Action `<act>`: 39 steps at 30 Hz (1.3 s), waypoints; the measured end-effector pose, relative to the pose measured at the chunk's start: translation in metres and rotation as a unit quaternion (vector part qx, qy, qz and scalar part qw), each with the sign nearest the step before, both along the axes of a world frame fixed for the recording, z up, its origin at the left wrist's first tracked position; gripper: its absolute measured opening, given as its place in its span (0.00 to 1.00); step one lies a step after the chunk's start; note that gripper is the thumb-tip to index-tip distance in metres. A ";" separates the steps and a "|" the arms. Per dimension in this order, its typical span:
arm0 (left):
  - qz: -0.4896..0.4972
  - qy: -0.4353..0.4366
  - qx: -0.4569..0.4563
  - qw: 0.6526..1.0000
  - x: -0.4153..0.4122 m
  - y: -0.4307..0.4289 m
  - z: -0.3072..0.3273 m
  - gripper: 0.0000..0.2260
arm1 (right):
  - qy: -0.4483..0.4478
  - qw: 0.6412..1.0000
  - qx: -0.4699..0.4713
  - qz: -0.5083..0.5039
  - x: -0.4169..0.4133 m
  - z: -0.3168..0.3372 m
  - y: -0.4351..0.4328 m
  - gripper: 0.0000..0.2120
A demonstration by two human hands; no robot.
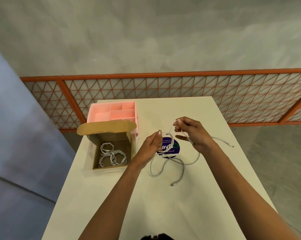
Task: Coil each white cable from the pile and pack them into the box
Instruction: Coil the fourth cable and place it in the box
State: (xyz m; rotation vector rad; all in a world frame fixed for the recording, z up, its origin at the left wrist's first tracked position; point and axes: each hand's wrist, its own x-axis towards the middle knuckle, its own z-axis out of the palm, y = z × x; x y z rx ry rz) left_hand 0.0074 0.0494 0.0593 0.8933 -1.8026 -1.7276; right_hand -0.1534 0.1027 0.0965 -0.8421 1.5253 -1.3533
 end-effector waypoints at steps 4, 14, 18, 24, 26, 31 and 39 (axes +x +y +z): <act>-0.056 0.026 0.055 0.997 0.007 -0.008 0.001 0.15 | -0.066 0.998 0.006 -0.018 0.000 -0.002 -0.001 0.11; -0.052 -0.005 0.102 0.993 0.012 -0.017 -0.008 0.15 | 0.010 1.000 -0.003 0.001 0.009 -0.004 -0.005 0.11; 0.013 -0.009 0.038 0.999 0.003 -0.008 -0.006 0.14 | 0.076 0.997 -0.017 0.024 0.010 -0.004 -0.004 0.10; 0.022 -0.018 -0.044 0.999 0.002 -0.006 -0.014 0.11 | 0.065 0.995 -0.024 0.064 0.012 -0.002 -0.004 0.10; 0.000 -0.017 -0.041 0.999 0.001 -0.004 -0.017 0.12 | 0.050 0.998 -0.020 0.038 0.009 -0.002 -0.005 0.09; -0.022 0.014 0.033 0.999 0.004 -0.001 -0.014 0.14 | 0.059 0.998 0.022 -0.014 -0.003 -0.006 -0.005 0.10; -0.019 0.016 -0.010 1.000 0.001 0.004 -0.012 0.06 | -0.017 0.997 0.055 -0.052 0.002 -0.031 0.001 0.10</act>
